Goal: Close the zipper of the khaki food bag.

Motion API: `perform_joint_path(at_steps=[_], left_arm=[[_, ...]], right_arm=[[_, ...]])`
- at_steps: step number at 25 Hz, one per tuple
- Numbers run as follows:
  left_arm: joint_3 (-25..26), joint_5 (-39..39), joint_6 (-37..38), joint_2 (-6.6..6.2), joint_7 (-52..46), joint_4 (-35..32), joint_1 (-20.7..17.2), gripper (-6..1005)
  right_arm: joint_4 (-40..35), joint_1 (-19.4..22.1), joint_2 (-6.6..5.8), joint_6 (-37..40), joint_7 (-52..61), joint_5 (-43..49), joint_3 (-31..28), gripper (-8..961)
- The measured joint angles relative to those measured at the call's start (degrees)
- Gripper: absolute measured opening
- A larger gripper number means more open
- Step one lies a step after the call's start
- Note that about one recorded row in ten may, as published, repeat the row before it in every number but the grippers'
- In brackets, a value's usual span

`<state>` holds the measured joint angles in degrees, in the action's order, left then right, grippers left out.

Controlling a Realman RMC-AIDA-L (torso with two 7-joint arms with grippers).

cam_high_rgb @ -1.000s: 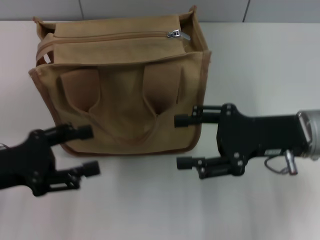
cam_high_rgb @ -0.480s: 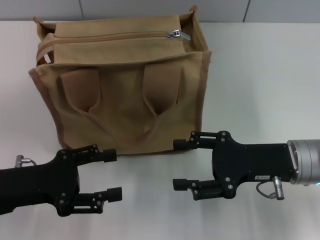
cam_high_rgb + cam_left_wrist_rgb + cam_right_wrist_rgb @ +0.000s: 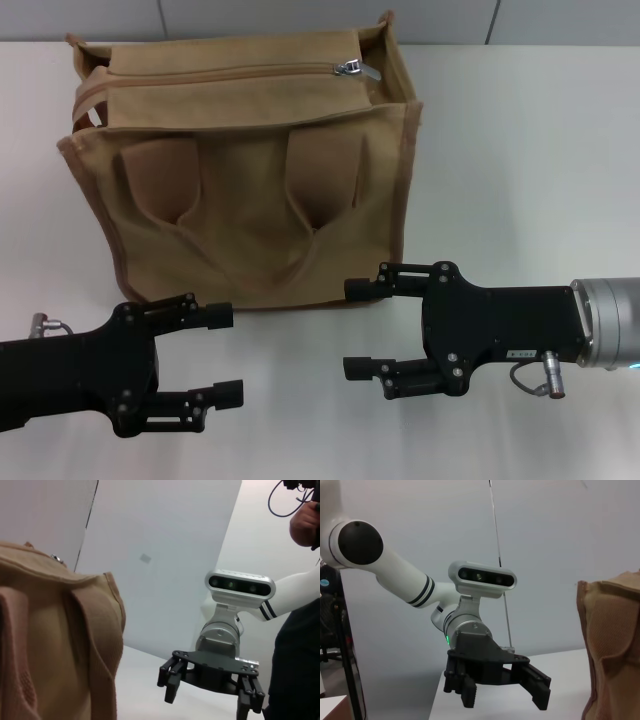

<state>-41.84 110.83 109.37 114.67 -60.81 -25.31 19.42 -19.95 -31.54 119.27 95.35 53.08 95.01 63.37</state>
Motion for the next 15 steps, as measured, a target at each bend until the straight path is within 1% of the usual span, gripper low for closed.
perform_joint_path(at_steps=[15], left_arm=[[0.00,0.29,0.31,0.10,0.07,-0.01,-0.05,834]], right_arm=[[0.17,0.03,0.00,0.39,0.00,0.01,0.00,753]])
